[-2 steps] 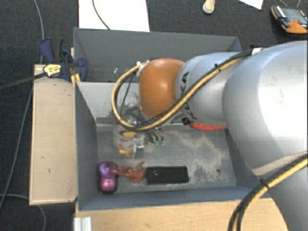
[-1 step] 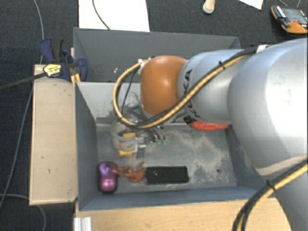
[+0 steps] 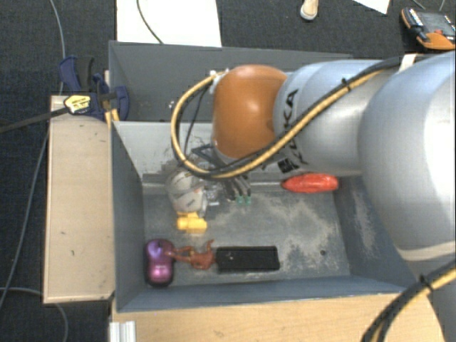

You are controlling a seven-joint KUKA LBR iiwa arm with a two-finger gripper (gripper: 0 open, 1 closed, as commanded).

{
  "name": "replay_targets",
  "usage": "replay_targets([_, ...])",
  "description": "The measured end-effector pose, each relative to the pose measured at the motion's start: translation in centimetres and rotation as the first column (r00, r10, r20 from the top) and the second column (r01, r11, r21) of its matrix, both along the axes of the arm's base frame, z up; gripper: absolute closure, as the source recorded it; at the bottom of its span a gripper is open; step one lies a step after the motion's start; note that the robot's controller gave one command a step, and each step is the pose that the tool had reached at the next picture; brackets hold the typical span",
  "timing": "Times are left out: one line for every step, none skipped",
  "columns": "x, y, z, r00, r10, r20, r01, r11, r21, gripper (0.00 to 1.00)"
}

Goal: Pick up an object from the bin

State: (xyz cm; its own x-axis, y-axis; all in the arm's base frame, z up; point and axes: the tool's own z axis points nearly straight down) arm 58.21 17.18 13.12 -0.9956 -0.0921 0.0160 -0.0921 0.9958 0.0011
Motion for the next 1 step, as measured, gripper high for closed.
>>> replay_targets([0.12, -0.01, 2.24, 1.0, -0.002, 0.005, 0.002, 1.0, 0.001, 1.0])
